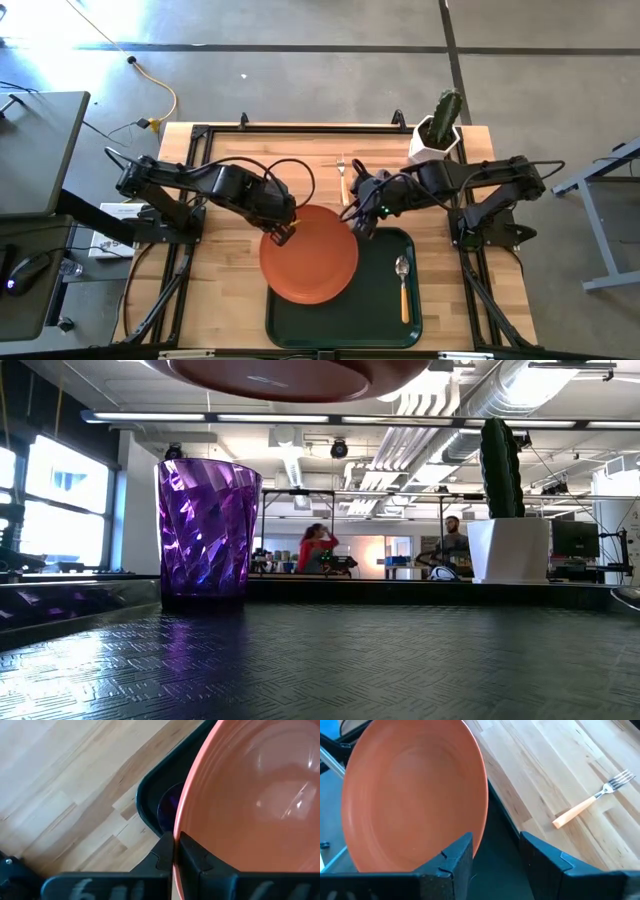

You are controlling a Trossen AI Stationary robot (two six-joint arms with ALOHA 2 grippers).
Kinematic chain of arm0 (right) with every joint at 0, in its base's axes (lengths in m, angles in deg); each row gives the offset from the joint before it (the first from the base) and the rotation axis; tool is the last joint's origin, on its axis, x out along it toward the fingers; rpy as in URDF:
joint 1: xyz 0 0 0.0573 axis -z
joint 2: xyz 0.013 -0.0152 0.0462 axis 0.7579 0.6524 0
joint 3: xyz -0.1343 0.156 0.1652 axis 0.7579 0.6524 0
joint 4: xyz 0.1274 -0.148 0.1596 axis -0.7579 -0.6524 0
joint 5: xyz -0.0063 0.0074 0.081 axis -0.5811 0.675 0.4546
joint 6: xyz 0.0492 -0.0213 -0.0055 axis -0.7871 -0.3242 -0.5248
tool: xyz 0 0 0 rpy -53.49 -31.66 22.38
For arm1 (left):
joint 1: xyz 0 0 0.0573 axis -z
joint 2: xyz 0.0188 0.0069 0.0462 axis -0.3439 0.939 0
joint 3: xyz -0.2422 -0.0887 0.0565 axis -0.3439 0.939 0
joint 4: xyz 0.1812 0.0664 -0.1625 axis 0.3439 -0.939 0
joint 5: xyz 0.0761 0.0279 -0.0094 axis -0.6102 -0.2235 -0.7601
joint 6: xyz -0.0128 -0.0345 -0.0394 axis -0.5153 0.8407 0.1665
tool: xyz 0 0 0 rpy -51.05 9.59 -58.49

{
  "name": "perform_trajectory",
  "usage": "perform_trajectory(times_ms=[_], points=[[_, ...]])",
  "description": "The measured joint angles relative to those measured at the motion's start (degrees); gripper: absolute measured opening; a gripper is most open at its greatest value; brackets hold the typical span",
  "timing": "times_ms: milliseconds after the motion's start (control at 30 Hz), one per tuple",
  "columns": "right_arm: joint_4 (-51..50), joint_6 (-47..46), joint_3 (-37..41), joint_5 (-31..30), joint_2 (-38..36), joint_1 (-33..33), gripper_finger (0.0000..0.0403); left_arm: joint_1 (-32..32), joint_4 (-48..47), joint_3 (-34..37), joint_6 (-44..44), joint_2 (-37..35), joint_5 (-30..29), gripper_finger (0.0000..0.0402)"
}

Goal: Pick and place plate/cup/fork/spoon on tray
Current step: Put the orange plate on the dark green tray

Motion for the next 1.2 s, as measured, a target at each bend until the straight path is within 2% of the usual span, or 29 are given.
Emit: perform_trajectory(times_ms=[233, 700, 1067, 1200], points=[[-0.21, 2.90, 0.00, -1.00, 0.07, 0.07, 0.0151, -0.31, 3.25, 0.00, 1.01, 0.00, -0.74, 0.0001], [-1.06, 3.00, 0.00, -1.56, 0.09, 0.15, 0.0151, -0.33, 6.38, 0.00, 2.92, 0.00, -3.49, 0.0001], [-4.99, 0.99, 0.00, -2.68, 0.11, 0.15, 0.0151, -0.33, 11.71, 0.04, 0.74, 0.00, -5.76, 0.0001], [-6.63, -0.51, 0.00, -2.80, 0.11, 0.17, 0.0138, -0.33, 11.52, 0.04, 0.19, 0.00, -5.80, 0.0001]])
